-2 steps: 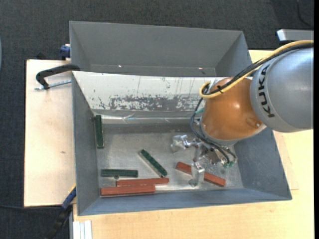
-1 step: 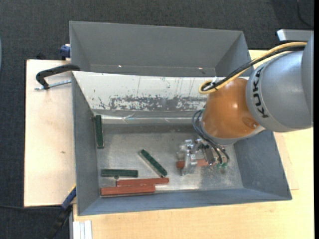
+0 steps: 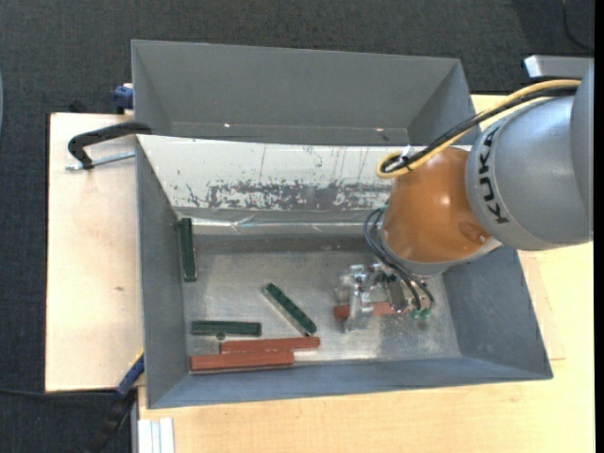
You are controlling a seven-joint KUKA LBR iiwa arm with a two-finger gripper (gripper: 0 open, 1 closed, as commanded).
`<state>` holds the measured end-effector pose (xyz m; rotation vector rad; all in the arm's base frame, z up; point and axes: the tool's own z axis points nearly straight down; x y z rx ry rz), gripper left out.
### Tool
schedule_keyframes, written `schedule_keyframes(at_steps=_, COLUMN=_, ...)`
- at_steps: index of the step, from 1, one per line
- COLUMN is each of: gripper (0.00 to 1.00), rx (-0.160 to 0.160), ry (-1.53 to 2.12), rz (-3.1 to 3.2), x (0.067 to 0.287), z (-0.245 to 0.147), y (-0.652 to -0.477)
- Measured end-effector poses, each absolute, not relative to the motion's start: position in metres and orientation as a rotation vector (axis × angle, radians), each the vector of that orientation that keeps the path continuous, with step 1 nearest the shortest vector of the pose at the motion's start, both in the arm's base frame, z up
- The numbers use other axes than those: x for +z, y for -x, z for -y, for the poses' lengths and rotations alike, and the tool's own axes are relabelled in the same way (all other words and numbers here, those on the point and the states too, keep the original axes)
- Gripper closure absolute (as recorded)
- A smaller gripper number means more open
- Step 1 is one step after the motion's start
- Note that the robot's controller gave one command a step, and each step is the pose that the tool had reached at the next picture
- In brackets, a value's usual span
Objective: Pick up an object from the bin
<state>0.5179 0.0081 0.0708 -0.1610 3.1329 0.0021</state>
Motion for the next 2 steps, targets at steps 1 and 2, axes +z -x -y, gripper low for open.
schedule_keyframes(at_steps=1, gripper=1.00, rx=0.002, ry=0.125, rz=-3.135, x=0.1544, z=0.0000, y=-0.5079)
schedule_keyframes(at_steps=2, gripper=1.00, rx=0.002, ry=0.125, rz=-3.135, x=0.1544, z=0.0000, y=-0.5079)
